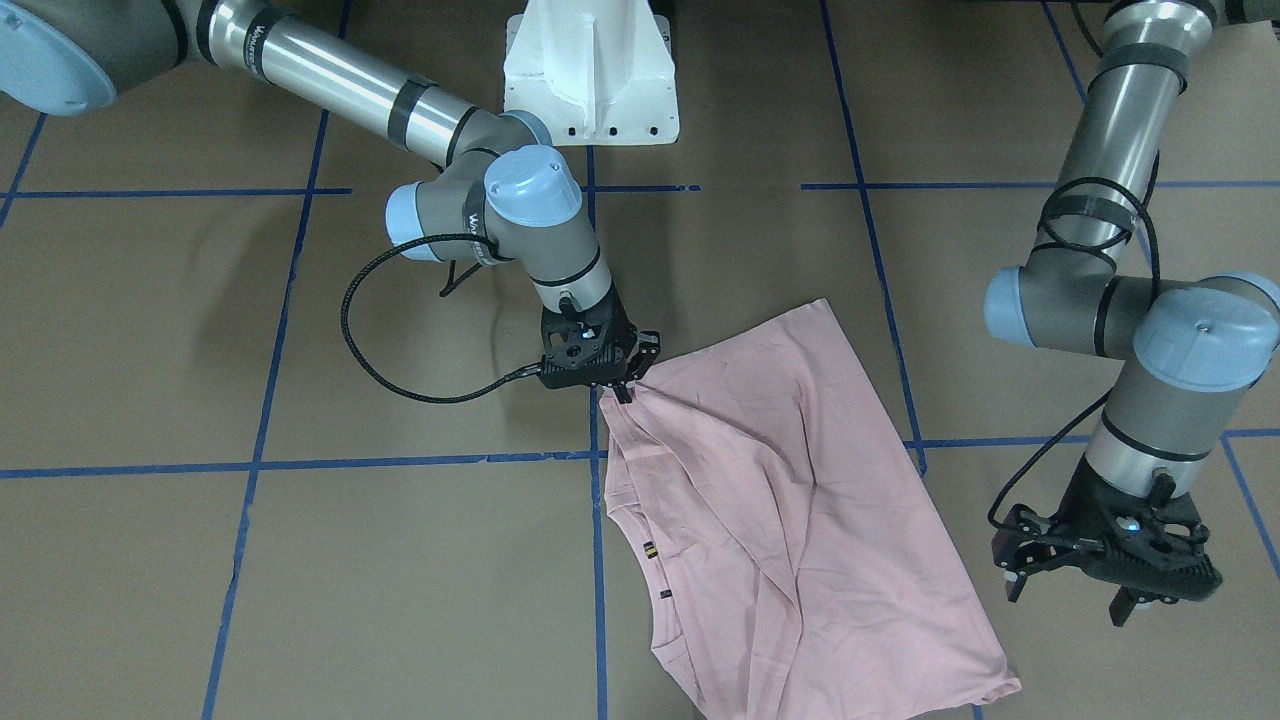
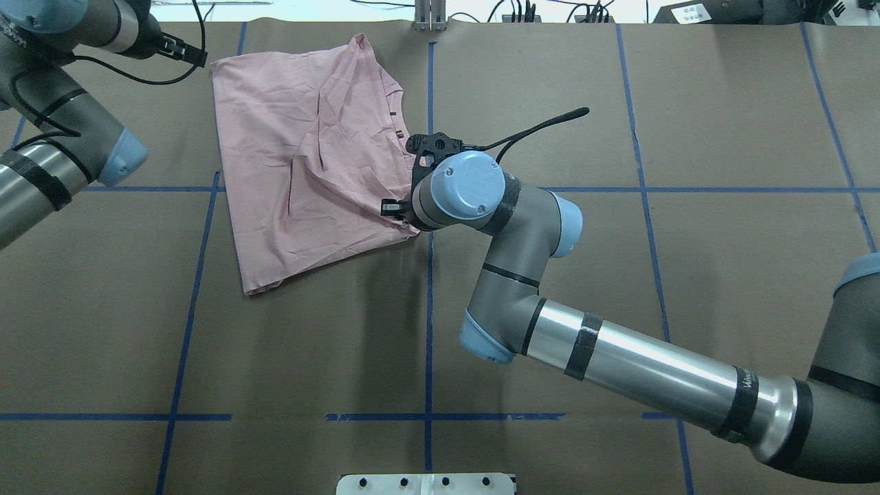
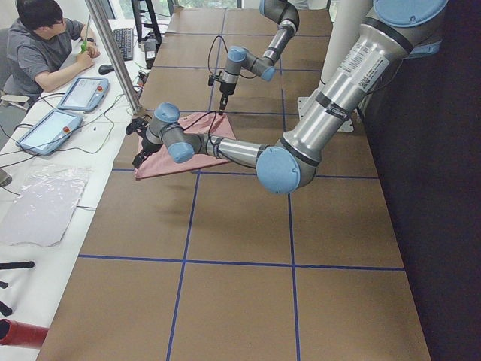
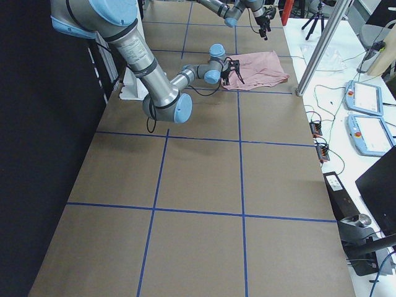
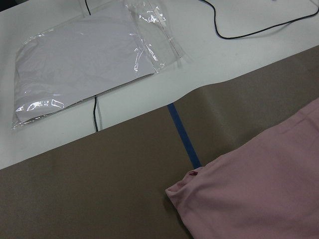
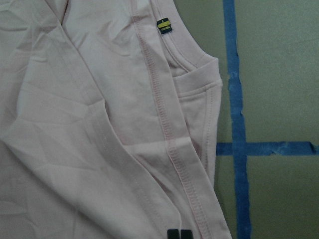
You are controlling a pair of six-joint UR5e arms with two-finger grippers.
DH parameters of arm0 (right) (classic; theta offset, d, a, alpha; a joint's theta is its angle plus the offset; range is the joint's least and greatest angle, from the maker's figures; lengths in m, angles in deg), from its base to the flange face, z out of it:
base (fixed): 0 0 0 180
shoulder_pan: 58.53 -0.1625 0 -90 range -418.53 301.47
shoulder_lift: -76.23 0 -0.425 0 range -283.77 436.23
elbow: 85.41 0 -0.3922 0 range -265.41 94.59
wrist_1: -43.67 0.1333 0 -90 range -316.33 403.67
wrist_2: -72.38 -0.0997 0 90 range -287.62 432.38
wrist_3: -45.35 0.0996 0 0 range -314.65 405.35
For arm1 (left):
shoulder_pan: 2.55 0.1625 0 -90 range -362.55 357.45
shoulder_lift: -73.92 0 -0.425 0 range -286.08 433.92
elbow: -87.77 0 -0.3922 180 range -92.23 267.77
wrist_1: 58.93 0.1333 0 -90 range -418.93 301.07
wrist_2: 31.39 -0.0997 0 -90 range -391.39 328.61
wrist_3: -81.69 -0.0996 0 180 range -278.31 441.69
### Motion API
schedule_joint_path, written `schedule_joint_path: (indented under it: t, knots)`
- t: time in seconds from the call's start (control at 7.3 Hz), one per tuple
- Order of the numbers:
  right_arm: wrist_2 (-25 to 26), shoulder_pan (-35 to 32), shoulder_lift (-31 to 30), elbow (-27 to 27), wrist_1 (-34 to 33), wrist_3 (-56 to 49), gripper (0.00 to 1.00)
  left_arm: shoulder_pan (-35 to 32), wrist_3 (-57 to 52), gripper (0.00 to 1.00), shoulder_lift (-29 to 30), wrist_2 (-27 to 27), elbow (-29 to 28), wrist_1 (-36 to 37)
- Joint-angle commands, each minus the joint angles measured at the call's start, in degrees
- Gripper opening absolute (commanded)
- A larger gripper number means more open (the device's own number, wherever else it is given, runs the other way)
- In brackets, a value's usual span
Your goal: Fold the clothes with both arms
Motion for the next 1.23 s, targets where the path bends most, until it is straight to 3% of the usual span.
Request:
schedule_joint_path:
  t: [0.0, 0.27, 0.55, 0.69, 0.82, 1.1]
  knots:
    - [0.01, 0.01, -0.82, 1.57, 0.06, 0.21, 0.0, 0.08, 0.07, 1.0, -0.97, 0.0, 0.92, -0.2]
    - [1.41, 0.7, -9.21, 10.32, 0.06, 0.73, 0.0, 0.08, 0.07, 1.0, -0.97, 0.0, 1.02, -0.2]
    - [10.35, 7.19, -14.61, 16.24, 0.15, 4.4, 0.0, 0.08, 0.07, 1.0, -1.05, 0.0, 1.02, -0.2]
    - [11.69, 7.65, -14.54, 16.35, 0.15, 6.6, 0.44, 0.08, 0.07, 1.0, -1.14, 0.0, 1.02, -0.2]
    - [12.4, 7.74, -14.36, 16.61, 0.06, 6.63, 0.99, 0.08, 0.07, 1.0, -1.14, 0.0, 1.02, -0.2]
    - [7.43, 5.21, -14.27, 20.28, -4.82, 5.84, 1.0, 0.17, 0.07, 1.0, -0.97, 0.17, 1.1, 0.23]
